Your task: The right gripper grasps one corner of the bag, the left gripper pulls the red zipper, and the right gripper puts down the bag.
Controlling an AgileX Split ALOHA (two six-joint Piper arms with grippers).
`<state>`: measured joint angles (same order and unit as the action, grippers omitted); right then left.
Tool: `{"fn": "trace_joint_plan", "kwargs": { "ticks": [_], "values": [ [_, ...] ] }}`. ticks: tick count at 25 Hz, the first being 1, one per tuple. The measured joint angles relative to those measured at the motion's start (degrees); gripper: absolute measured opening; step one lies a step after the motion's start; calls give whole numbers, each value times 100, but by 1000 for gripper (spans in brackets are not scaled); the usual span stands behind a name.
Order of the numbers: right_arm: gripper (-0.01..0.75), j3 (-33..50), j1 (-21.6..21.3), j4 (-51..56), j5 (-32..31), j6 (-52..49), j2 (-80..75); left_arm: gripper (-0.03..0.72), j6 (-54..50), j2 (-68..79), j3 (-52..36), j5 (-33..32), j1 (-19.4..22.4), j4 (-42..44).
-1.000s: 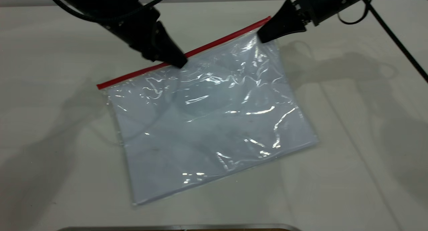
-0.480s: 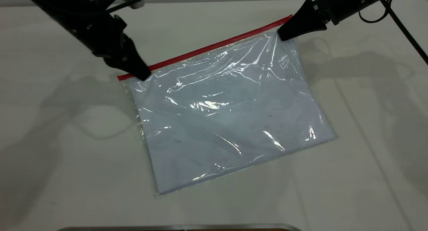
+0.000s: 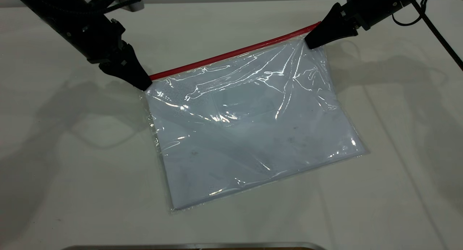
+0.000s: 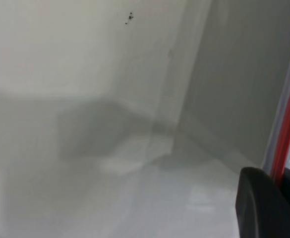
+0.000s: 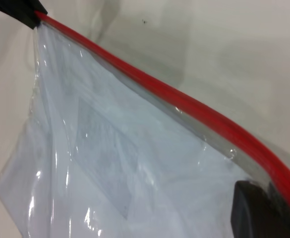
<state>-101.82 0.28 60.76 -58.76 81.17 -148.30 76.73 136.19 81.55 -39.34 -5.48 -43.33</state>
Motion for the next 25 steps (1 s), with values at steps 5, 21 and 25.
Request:
{"fn": "trace_joint_plan", "kwargs": {
  "ticks": [5, 21, 25],
  "values": [
    [211, -37, -87, -305, 226, -44, 0, 169, -59, 0, 0, 29, 61, 252],
    [611, -2523, -140, -2740, -910, -2900, 1314, 591, -3449, -2204, 78, -731, 76, 2087],
    [557, -3302, -140, -3082, -1165, -3868, 1764, 584, -4562, -3170, 398, -1524, 76, 2724]
  ]
}}
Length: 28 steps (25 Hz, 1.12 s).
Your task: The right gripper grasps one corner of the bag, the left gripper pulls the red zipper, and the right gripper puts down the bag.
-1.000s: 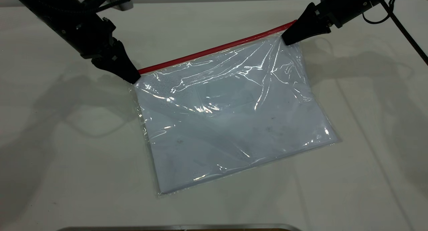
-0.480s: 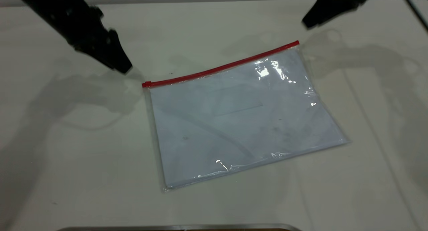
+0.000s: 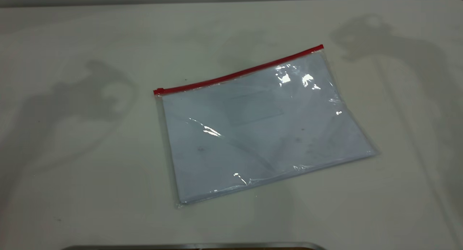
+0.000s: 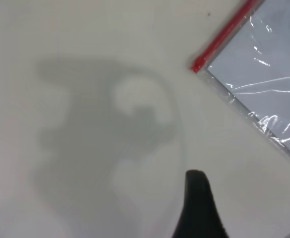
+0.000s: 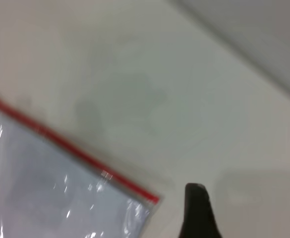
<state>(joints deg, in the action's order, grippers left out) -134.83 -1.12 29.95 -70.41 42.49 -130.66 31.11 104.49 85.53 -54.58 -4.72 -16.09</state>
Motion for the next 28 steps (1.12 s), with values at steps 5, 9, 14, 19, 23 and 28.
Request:
{"fn": "trace_joint_plan", "kwargs": {
  "ticks": [5, 9, 14, 19, 23, 28],
  "values": [
    [537, -133, 0, -700, -35, -1084, 623, 582, -739, -1187, 105, -609, 0, 532],
    [537, 26, 0, -1159, -35, -1444, 1189, 582, -1212, -1976, 105, -1154, 0, 979],
    [535, 374, 0, -955, -35, -1681, 2034, 581, -1835, -2795, 105, -1226, 0, 1349],
    [535, 1146, 0, -484, -35, -1856, 3058, 581, -2049, -3184, 105, -1228, 0, 1490],
    [535, 2105, 0, -242, -35, -1888, 4032, 581, -2369, -3293, 105, -1228, 0, 1491],
    [535, 3211, 0, -59, -35, -1888, 5326, 581, -2840, -3428, 105, -1232, 0, 1403]
  ]
}}
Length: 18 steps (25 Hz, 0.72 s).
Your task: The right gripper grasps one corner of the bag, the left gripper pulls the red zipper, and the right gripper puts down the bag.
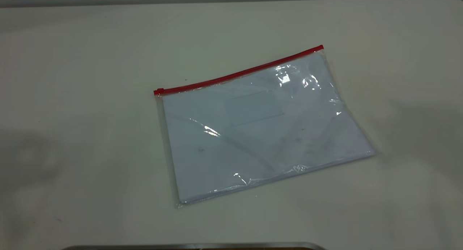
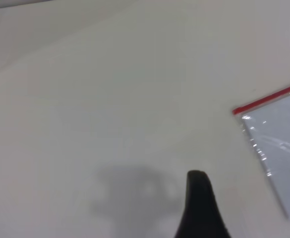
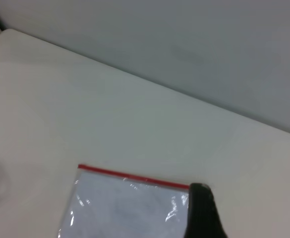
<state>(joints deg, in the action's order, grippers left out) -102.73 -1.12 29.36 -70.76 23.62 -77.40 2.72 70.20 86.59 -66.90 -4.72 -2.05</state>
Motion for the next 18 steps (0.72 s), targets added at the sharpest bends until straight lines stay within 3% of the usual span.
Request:
{"fn": "trace_joint_plan", "kwargs": {
  "ticks": [5, 18],
  "values": [
    [535, 1328, 0, 143, 0, -390, 1460, 581, -58, -584, -272, 0, 0, -141],
    [535, 4424, 0, 155, 0, -447, 4843, 581, 10, -3963, -2740, 0, 0, -152]
  ]
}}
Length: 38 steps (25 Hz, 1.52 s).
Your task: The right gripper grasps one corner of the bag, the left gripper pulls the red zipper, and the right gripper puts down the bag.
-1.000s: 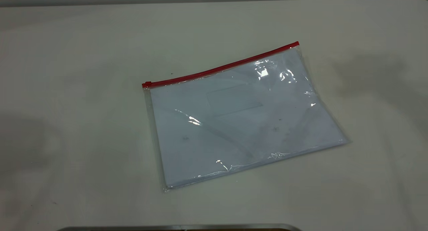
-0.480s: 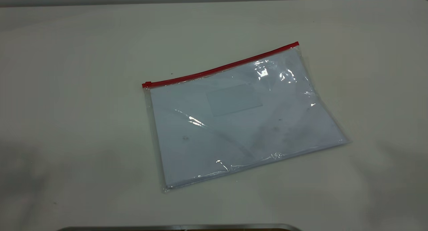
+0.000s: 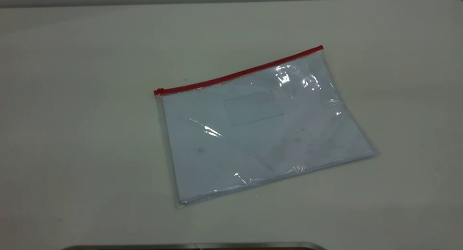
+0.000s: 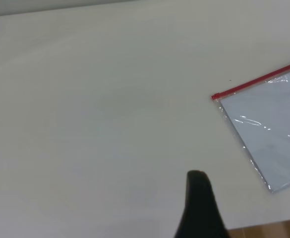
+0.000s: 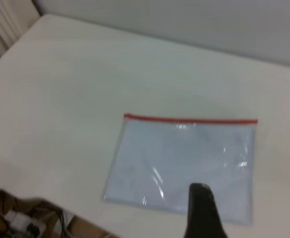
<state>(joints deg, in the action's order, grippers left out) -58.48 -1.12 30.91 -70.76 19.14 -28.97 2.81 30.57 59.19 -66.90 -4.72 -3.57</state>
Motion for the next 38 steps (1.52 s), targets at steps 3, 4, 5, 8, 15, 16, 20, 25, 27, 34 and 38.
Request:
{"fn": "trace_joint_plan", "kwargs": {
  "ticks": [3, 4, 5, 8, 15, 16, 20, 25, 27, 34, 38],
  "values": [
    [535, 760, 0, -76, 0, 0, 660, 581, 7, -752, -525, 0, 0, 0],
    [535, 1016, 0, -175, 0, 0, 875, 581, 21, -987, -700, 0, 0, 0],
    [535, 1254, 0, -330, 0, 0, 1044, 581, 52, -1207, -866, 0, 0, 0],
    [535, 1813, 0, -957, 0, 0, 1554, 581, 179, -1751, -1314, 0, 0, 0],
    [535, 2599, 0, -1508, 49, -4, 2300, 581, 218, -2122, -2177, 0, 0, 22],
    [535, 2651, 0, -1540, 106, -4, 2352, 581, 218, -2122, -2271, 0, 0, 27],
    [535, 2811, 0, -1734, 243, -4, 2547, 581, 220, -2122, -2574, 0, 0, 22],
    [535, 3031, 0, -2011, 411, -10, 2899, 581, 220, -2122, -2917, 0, 0, 22],
    [535, 3071, 0, -2088, 447, -116, 2982, 581, 220, -2122, -2922, 17, 0, 22],
    [535, 3078, 0, -2265, 535, -423, 2989, 581, 220, -2122, -3046, 76, 0, 15],
    [535, 3078, 0, -2259, 535, -442, 2989, 581, 202, -2122, -3132, 173, 0, -8]
  ]
}}
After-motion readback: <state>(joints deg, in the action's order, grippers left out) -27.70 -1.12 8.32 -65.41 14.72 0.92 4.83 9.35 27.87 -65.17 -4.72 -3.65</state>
